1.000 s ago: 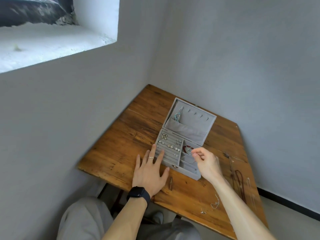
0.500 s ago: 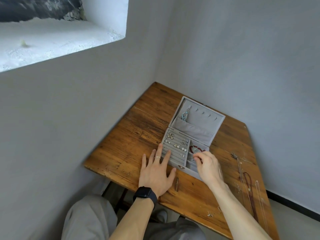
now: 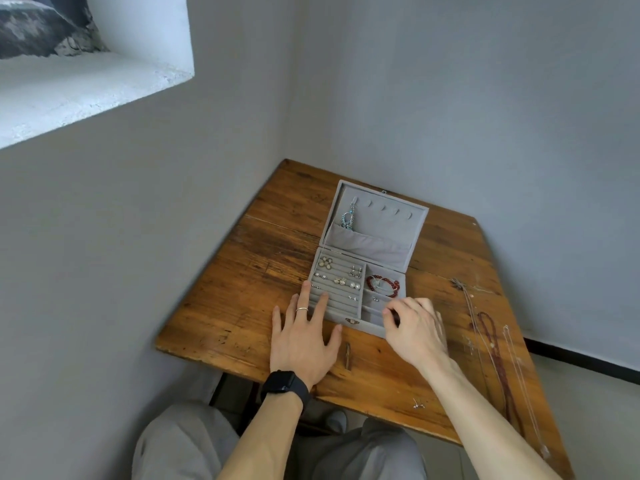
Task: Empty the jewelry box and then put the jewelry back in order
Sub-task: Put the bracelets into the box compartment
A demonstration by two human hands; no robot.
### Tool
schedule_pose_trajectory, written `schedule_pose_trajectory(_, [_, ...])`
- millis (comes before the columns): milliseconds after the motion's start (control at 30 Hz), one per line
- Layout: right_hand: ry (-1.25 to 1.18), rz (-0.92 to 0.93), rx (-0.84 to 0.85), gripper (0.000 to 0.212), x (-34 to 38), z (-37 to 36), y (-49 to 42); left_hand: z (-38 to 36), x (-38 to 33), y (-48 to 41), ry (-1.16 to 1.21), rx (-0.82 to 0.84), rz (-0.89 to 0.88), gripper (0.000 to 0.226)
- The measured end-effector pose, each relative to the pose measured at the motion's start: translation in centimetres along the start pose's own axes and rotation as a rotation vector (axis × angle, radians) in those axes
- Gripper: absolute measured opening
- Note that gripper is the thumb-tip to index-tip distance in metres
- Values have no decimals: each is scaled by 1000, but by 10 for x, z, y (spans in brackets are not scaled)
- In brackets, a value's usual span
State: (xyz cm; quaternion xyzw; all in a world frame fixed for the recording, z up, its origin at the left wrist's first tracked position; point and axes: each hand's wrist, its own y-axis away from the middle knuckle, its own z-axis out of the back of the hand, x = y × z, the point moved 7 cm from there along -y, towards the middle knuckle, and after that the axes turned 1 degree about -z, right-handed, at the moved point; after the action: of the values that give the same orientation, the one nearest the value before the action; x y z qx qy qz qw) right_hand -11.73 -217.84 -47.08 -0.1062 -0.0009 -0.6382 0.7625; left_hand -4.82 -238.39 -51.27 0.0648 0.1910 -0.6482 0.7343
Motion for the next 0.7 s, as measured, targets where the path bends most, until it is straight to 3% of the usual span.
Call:
schedule_pose_trajectory(300, [-43, -43, -109, 32, 6, 3, 15, 2, 0, 2, 2, -23, -2, 68])
schedule_pose_trajectory(467, [-109, -52, -72, 34, 8, 3, 19, 4, 1, 7, 0, -1, 5, 69])
schedule_pose_trajectory(567, [-219, 4, -63, 33, 7, 11, 26, 6, -1, 8, -21, 17, -1, 70])
schedule_pose_trajectory(700, [-412, -52, -218, 29, -14, 36, 70, 7, -6, 10, -50, 27, -21, 72])
